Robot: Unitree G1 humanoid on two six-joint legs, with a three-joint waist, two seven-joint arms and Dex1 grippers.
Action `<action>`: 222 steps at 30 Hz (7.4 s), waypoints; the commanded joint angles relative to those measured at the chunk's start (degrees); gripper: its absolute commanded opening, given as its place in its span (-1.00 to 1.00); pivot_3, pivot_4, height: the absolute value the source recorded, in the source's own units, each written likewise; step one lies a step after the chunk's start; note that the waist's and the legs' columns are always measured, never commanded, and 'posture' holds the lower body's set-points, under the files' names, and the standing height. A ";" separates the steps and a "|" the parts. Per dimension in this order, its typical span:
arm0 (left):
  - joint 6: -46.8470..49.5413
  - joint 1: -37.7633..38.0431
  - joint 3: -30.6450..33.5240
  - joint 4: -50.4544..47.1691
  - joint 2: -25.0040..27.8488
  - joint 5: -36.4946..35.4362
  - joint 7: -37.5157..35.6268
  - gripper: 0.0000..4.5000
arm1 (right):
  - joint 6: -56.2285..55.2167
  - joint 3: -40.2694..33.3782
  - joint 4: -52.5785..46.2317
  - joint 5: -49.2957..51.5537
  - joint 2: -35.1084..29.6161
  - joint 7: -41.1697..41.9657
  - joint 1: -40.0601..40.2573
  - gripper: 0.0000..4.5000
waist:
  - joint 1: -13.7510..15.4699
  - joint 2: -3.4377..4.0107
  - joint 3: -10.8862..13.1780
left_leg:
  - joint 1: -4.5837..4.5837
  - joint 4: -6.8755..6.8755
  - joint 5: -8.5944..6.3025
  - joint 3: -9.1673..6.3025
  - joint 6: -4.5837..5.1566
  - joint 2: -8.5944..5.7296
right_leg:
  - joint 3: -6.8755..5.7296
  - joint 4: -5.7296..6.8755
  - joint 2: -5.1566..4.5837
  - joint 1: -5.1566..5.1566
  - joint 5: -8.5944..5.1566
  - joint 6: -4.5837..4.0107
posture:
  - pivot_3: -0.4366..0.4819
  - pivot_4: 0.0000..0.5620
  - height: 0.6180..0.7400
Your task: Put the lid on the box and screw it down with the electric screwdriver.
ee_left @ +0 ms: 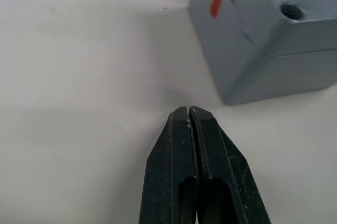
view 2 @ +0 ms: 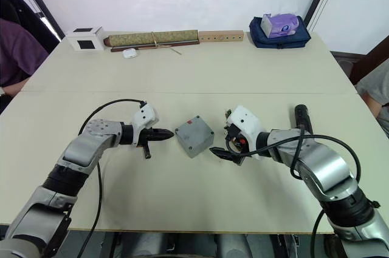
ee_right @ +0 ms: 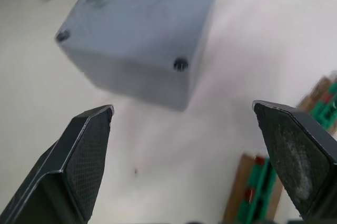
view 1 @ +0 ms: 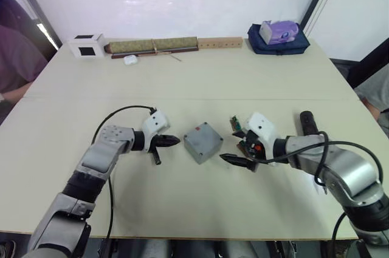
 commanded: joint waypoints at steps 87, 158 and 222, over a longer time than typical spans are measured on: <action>3.62 -2.92 2.72 -2.15 -3.26 -3.58 -0.97 -1.00 | 1.62 -5.44 -7.60 -0.26 2.69 1.07 4.97 0.96 | -0.04 0.00 -0.01 | 0.09 0.09 0.00 0.01 0.00 -0.03 | 0.02 0.18 0.00 0.03 -0.01 -0.01 | -0.05 -0.47 1.00; 12.95 -6.02 5.68 -9.87 -2.05 -15.41 1.89 -1.00 | -32.39 -10.01 27.50 -18.47 9.83 2.14 -2.86 -0.97 | -0.20 -0.01 0.00 | 0.20 0.03 0.02 0.15 -0.04 -0.03 | 0.14 0.27 0.01 0.00 -0.01 -0.01 | -0.05 -0.47 1.00; 12.08 -6.26 5.56 -10.85 -1.67 -17.22 0.83 -1.00 | -7.02 -15.85 0.79 -3.40 11.31 -3.01 2.08 0.76 | -0.13 -0.01 0.00 | 0.22 0.04 0.02 0.11 -0.04 -0.02 | 0.12 0.25 0.03 0.05 -0.01 -0.02 | -0.05 -0.47 1.00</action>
